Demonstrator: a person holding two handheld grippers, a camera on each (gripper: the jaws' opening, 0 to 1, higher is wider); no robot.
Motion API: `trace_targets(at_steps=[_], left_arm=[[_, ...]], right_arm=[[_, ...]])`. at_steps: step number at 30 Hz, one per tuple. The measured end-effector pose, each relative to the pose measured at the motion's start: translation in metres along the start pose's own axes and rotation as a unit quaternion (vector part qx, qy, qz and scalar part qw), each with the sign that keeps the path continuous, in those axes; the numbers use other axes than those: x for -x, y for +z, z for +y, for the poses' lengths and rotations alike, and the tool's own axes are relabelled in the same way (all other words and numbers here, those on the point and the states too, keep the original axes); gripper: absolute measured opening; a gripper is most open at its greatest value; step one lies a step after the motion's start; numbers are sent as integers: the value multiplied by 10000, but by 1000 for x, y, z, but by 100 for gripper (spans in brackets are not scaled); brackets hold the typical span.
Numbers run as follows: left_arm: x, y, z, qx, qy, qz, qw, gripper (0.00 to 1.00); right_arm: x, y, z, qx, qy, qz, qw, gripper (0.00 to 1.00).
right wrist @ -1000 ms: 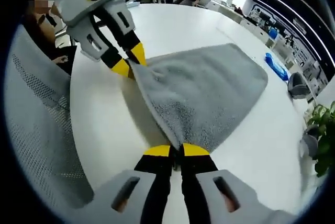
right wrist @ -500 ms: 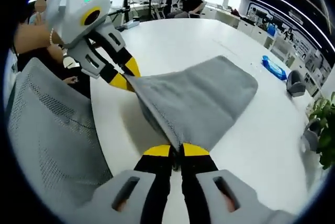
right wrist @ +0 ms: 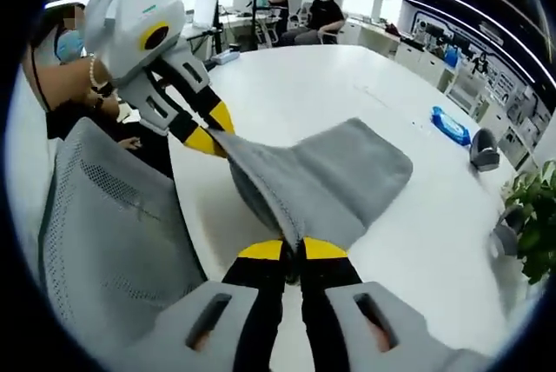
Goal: Fold the towel on the table until its edges align and the towel forms a compact rectangular stack.
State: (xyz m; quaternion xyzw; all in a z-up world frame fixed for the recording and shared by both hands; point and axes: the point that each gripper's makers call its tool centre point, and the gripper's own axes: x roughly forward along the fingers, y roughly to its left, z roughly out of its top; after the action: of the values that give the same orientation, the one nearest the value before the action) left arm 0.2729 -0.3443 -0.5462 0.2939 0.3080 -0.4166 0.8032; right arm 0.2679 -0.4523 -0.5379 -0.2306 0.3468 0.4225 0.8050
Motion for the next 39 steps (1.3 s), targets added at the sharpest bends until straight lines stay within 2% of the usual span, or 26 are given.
trace_targets(at_steps=[4, 10, 13, 16, 19, 23, 27, 39], left_arm=[[10, 10, 6, 55, 20, -74, 10000, 8], [22, 35, 28, 188, 132, -357, 9991, 8], [18, 46, 45, 436, 222, -576, 9971, 8], [11, 55, 62, 451, 331, -574, 9968, 8], [0, 62, 78, 540, 377, -631, 9958, 8], [-13, 68, 91, 451, 507, -580, 9960, 8], [-26, 69, 106, 569, 594, -519, 9953, 9], [-59, 56, 143, 1044, 939, -385, 9893, 9]], right_arm=[[12, 12, -3, -34, -4, -77, 10000, 3], [24, 33, -20, -19, -114, -173, 9998, 3], [24, 41, -35, -126, -208, -261, 9994, 3], [19, 51, -53, -195, -323, -389, 9985, 3], [12, 55, -71, -188, -493, -382, 9979, 3], [4, 62, -93, -134, -749, -394, 9963, 4], [-9, 66, -111, -46, -969, -320, 9948, 4], [-51, 82, -151, 351, -1416, -428, 9884, 4]])
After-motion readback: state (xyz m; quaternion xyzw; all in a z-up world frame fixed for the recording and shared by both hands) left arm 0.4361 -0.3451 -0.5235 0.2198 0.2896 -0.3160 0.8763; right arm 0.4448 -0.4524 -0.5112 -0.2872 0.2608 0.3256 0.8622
